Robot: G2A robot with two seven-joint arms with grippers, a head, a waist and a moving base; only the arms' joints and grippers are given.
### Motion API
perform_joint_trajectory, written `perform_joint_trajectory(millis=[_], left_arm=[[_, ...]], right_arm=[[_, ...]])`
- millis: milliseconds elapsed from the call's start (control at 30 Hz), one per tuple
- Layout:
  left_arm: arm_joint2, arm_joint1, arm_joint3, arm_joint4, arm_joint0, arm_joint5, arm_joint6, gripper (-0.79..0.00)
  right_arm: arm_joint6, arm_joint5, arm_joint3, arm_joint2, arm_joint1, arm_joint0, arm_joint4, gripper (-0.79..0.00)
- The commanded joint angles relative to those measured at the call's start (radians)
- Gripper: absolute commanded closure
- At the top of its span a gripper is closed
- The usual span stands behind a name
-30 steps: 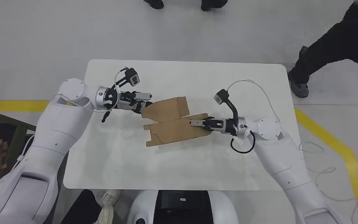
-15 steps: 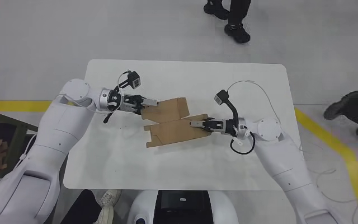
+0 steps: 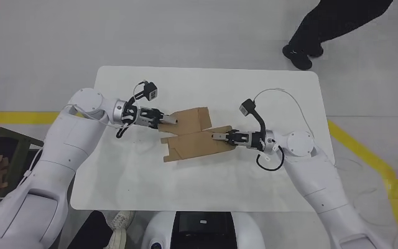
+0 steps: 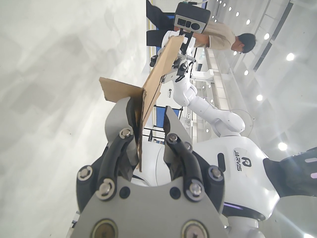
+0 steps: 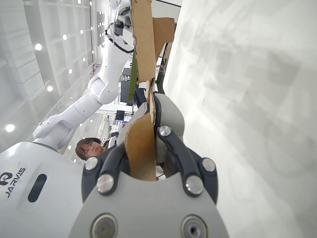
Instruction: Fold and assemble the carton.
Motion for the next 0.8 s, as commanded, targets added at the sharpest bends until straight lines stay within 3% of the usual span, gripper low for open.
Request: perform_joint_trajectory(millis=[0, 267, 333, 467, 633, 667, 700, 767], left_arm=[[-0.001, 0.0, -0.002, 0.008, 0.001, 0.0, 0.0, -0.175], [-0.009, 0.001, -0.012, 0.031, 0.007, 0.0, 0.004, -0.197], [-0.012, 0.001, -0.015, 0.034, 0.008, 0.002, 0.003, -0.16], [-0.019, 0.002, -0.017, 0.037, 0.012, 0.004, 0.008, 0.0], [-0.027, 0.002, -0.019, 0.04, 0.016, 0.008, 0.011, 0.0], [-0.028, 0.002, -0.019, 0.041, 0.017, 0.009, 0.012, 0.0], [-0.03, 0.002, -0.02, 0.041, 0.017, 0.009, 0.012, 0.0], [-0.034, 0.003, -0.021, 0.041, 0.018, 0.009, 0.016, 0.0]], right_arm=[[-0.002, 0.001, 0.0, 0.001, 0.0, 0.0, -0.002, 0.0], [-0.015, 0.008, 0.003, 0.006, 0.003, -0.001, -0.003, 0.0], [-0.016, 0.008, 0.003, 0.006, 0.003, -0.001, -0.006, 0.0], [-0.017, 0.009, 0.002, 0.006, 0.004, -0.001, -0.006, 0.0], [-0.019, 0.013, 0.003, 0.003, 0.004, 0.0, -0.008, -0.018], [-0.019, 0.016, 0.004, 0.002, 0.004, 0.001, -0.011, -0.363], [-0.021, 0.019, 0.005, 0.002, 0.004, 0.002, -0.014, -0.785], [-0.032, 0.024, 0.004, 0.002, 0.004, 0.001, -0.016, -0.785]])
